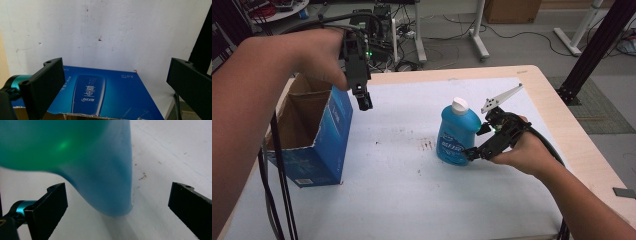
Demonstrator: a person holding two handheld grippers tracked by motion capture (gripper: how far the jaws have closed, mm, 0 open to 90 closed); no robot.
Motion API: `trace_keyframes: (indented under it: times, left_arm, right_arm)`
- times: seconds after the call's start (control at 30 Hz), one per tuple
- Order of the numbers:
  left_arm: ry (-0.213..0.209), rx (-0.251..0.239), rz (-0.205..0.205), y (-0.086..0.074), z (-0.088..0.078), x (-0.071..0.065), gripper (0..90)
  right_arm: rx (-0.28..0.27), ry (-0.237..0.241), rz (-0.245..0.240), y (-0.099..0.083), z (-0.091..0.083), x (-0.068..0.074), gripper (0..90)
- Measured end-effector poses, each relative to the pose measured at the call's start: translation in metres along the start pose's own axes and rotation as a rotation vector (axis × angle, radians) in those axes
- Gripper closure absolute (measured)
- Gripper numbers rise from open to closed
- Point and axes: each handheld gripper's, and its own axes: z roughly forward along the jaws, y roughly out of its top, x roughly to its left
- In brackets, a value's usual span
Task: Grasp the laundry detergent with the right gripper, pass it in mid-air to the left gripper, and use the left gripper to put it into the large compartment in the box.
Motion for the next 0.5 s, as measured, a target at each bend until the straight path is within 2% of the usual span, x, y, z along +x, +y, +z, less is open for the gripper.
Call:
trace_keyframes:
  times: [0.5]
  left_arm:
    - [-0.006, 0.006, 0.012, 0.002, 0.001, 0.000, 1.7]
  right_arm:
    - [-0.120, 0.017, -0.010, 0.001, 0.014, 0.005, 1.3]
